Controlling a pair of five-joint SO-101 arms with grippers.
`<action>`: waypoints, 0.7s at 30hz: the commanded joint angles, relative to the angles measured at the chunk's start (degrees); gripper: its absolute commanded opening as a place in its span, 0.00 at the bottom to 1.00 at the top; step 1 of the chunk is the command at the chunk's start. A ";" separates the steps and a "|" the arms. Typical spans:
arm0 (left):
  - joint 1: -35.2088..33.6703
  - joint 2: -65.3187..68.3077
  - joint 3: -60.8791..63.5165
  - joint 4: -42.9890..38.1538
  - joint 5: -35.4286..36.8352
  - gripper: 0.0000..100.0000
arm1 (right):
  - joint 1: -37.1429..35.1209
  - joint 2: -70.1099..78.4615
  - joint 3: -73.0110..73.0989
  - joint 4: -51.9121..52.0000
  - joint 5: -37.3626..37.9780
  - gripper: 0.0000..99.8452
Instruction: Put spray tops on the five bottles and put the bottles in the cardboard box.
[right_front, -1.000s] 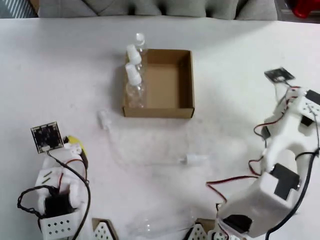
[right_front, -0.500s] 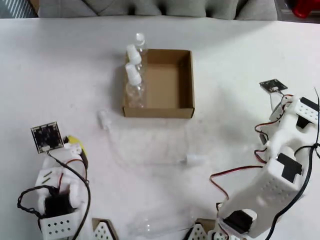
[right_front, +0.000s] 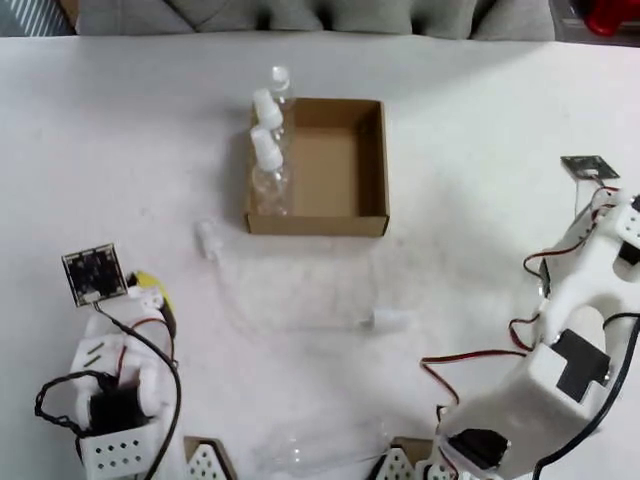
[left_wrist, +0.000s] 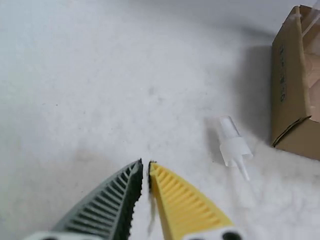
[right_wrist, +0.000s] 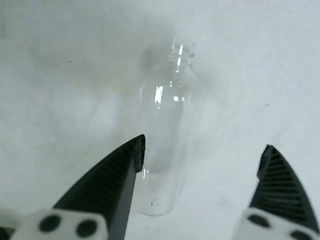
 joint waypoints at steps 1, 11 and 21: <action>0.75 -1.01 -0.35 -1.49 0.18 0.02 | 0.31 -3.74 -0.18 3.47 -1.41 0.33; 0.66 -1.01 -0.35 -1.49 0.18 0.02 | 1.63 -11.38 3.78 7.96 -1.41 0.27; 0.57 -1.01 -0.35 -1.32 0.18 0.02 | 1.71 -25.36 16.70 6.64 -5.10 0.27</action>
